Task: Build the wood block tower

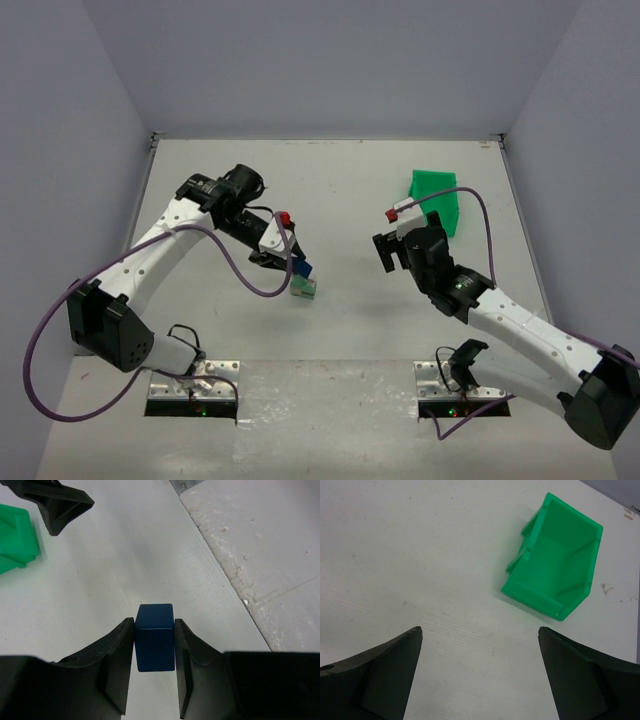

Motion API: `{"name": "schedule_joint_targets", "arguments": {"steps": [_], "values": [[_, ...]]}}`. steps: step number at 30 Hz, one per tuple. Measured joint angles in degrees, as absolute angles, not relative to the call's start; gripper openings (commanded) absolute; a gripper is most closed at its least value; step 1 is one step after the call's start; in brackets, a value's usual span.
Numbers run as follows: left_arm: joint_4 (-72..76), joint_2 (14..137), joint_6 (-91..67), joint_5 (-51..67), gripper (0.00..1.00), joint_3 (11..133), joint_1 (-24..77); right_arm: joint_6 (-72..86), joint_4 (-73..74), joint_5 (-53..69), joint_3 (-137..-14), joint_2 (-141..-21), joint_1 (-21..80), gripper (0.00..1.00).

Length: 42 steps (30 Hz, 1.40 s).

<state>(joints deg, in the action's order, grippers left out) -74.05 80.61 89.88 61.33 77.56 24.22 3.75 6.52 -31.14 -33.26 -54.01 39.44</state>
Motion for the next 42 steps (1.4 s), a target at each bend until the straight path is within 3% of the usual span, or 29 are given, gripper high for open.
{"name": "schedule_joint_targets", "arguments": {"steps": [13, 30, 42], "values": [[-73.69, 90.00, 92.49, 65.44, 0.01, 77.56, 20.80, 6.83, 10.42, -31.92, -33.26, -54.04, 39.44, 0.99], [-51.95, 79.38, 76.05, 66.24, 0.00, 63.68, 18.65, 7.81, 11.51, -32.84, -33.26, -54.48, 39.44, 0.99], [-50.63, 81.62, 76.27, 66.57, 0.01, 63.68, 18.65, 8.30, 12.64, -32.91, -33.26, -54.43, 39.44, 0.99]]}}
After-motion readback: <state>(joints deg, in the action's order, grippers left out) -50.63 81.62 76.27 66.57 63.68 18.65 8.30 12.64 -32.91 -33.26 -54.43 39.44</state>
